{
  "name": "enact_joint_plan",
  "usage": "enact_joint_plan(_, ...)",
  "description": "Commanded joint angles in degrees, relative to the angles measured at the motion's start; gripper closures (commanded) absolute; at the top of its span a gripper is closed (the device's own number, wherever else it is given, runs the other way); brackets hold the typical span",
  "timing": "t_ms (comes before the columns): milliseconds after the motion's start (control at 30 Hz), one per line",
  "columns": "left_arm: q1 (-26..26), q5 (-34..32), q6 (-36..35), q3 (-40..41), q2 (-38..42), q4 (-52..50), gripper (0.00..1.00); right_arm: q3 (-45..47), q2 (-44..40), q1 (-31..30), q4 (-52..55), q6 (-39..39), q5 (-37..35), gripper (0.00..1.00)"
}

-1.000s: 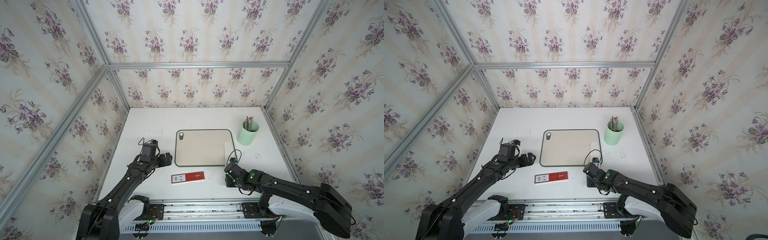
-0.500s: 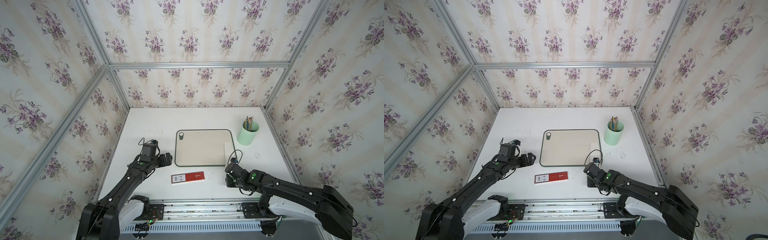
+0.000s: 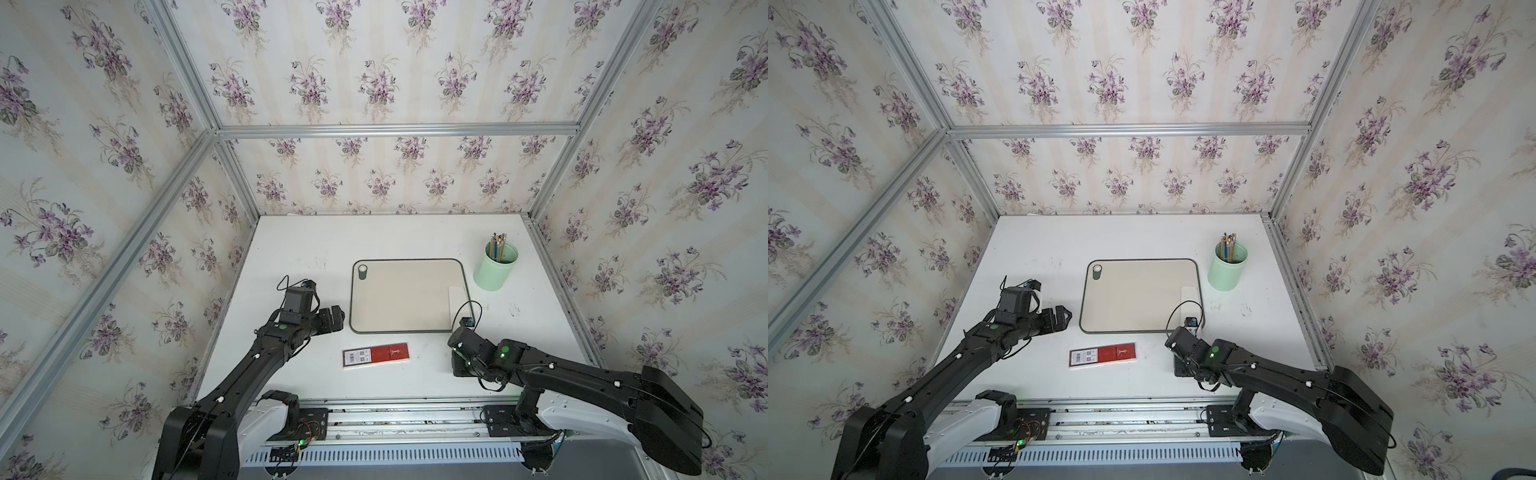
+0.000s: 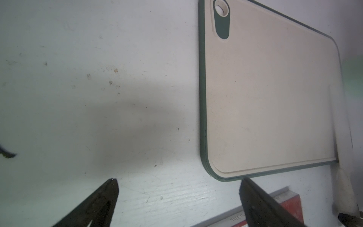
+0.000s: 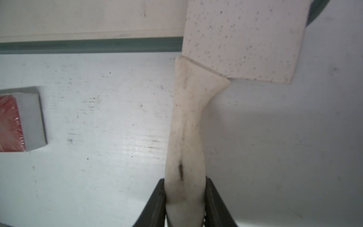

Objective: Align the knife with the edge of the cutting board
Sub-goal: Place the knife at the edge of the cutting board.

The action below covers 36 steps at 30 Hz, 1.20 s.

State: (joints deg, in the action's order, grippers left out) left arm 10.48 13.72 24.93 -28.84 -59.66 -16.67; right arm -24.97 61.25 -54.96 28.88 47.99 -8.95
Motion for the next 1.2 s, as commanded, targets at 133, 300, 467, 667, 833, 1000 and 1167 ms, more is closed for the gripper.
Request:
enact_joint_plan(133, -0.01, -0.09, -0.05, -0.10, -0.15, 1.28, 0.00, -0.36, -0.99, -0.32, 2.80, 2.37, -2.36, 0.99)
enact_joint_plan(300, -0.02, -0.09, 0.03, -0.03, -0.11, 1.29, 0.00, -0.39, -0.52, -0.42, 2.93, 2.55, -2.73, 0.99)
enact_joint_plan(467, -0.02, -0.09, 0.04, -0.05, -0.11, 1.35, 0.00, -0.43, 0.18, -0.66, 2.93, 2.77, -3.19, 1.00)
enact_joint_plan(667, 0.00, -0.01, -0.05, -0.12, -0.28, 1.26, 0.00, -0.52, -0.10, -0.85, 3.10, 2.99, -3.37, 1.00)
enact_joint_plan(833, -0.01, -0.06, 0.10, -0.02, -0.06, 1.37, 0.00, -0.43, -0.25, -0.81, 2.75, 2.58, -2.98, 1.00)
enact_joint_plan(1000, 0.03, 0.00, 0.01, 0.08, -0.04, 1.37, 0.01, -0.61, -0.80, -1.75, 1.64, 1.44, -2.07, 1.00)
enact_joint_plan(1167, 0.04, 0.08, -0.03, -0.07, -0.28, 1.44, 0.00, -0.69, -0.37, -1.86, 1.12, 0.78, -1.53, 1.00)
